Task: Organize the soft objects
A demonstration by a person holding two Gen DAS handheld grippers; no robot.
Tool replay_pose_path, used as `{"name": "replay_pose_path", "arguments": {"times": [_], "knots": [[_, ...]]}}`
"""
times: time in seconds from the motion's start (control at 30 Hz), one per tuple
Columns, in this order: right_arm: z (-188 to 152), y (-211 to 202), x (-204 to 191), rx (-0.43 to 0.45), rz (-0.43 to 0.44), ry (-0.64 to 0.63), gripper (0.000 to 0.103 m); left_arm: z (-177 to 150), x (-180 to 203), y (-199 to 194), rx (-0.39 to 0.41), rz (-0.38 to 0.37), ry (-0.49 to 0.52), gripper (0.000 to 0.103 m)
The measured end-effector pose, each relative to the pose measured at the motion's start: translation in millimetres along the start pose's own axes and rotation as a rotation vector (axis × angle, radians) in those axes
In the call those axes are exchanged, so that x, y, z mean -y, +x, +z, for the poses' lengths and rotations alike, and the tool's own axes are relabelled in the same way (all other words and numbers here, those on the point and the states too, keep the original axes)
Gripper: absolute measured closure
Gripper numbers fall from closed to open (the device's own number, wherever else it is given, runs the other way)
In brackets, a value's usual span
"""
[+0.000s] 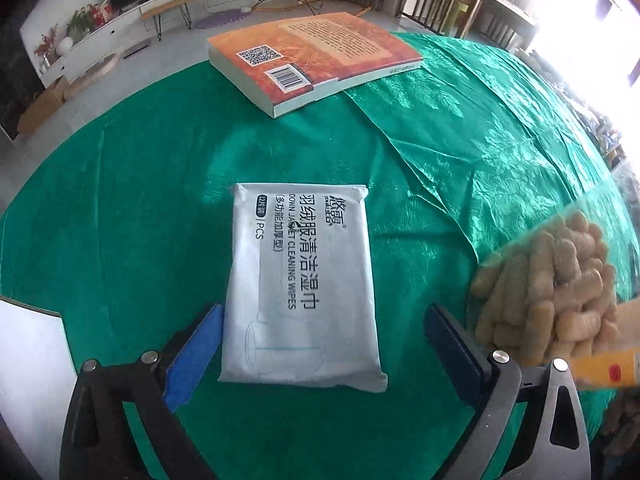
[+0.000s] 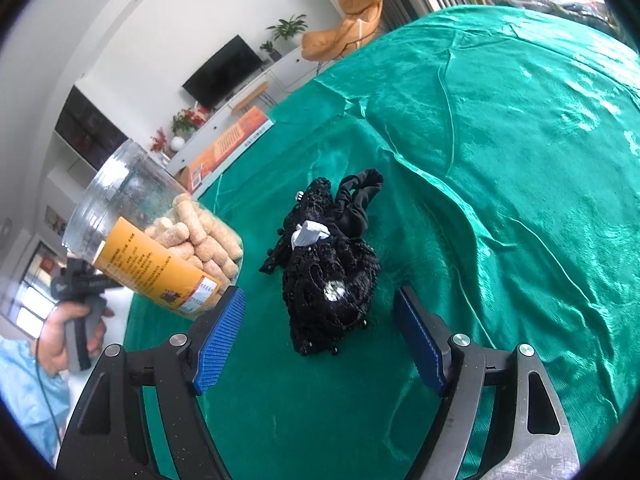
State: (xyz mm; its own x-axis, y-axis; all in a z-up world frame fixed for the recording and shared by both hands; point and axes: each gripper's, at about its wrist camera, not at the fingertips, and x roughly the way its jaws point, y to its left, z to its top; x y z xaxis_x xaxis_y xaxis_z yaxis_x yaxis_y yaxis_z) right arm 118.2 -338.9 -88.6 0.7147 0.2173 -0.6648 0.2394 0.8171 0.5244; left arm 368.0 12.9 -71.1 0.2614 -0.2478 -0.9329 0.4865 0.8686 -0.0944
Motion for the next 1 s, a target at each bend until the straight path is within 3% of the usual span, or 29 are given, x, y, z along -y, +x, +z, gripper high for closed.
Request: {"name": "replay_pose_path", "arguments": {"times": [0.1, 0.13, 0.17, 0.2, 0.23, 0.27, 0.3, 0.33, 0.43, 0.53, 0.63, 0.73, 0.9, 1.0], "knots": [[10, -16, -13, 0.011, -0.034, -0.102, 0.023, 1, 10, 23, -0.029, 0.095, 0.005, 0.003], [16, -15, -21, 0.006, -0.063, -0.172, 0.023, -1, 13, 20, -0.003, 0.096, 0.017, 0.010], [23, -9, -28, -0.009, -0.088, -0.236, 0.023, -3, 14, 16, 0.007, 0.087, 0.008, 0.028], [30, 2, -34, -0.047, -0.105, -0.291, 0.023, -5, 13, 10, 0.023, 0.084, -0.003, 0.036], [36, 19, -38, -0.112, -0.113, -0.340, 0.023, -7, 11, 6, 0.012, 0.074, -0.017, 0.036], [39, 38, -39, -0.197, -0.125, -0.387, 0.029, -12, 8, 2, 0.006, 0.071, -0.025, 0.036], [39, 57, -37, -0.286, -0.155, -0.419, 0.042, -17, 6, -2, 0.004, 0.062, -0.027, 0.037], [44, 55, -39, -0.240, -0.191, -0.446, 0.066, -23, 6, -8, 0.005, 0.044, -0.030, 0.037], [72, 37, -33, -0.210, -0.132, -0.341, 0.066, -44, 4, -45, 0.063, -0.018, -0.067, 0.037], [101, 6, -55, -0.112, -0.153, -0.387, 0.066, -62, -3, -100, 0.161, -0.089, -0.145, 0.037], [120, -29, -103, -0.043, -0.124, -0.478, 0.066, -91, -10, -166, 0.277, -0.118, -0.177, 0.037], [114, -58, -168, -0.023, -0.045, -0.598, 0.066, -139, -26, -231, 0.358, -0.080, -0.205, 0.036], [47, -73, -290, -0.106, 0.231, -0.720, 0.066, -238, -70, -304, 0.394, 0.149, -0.290, 0.035], [-5, -63, -354, -0.220, 0.405, -0.743, 0.066, -287, -86, -319, 0.389, 0.285, -0.355, 0.023]]}}
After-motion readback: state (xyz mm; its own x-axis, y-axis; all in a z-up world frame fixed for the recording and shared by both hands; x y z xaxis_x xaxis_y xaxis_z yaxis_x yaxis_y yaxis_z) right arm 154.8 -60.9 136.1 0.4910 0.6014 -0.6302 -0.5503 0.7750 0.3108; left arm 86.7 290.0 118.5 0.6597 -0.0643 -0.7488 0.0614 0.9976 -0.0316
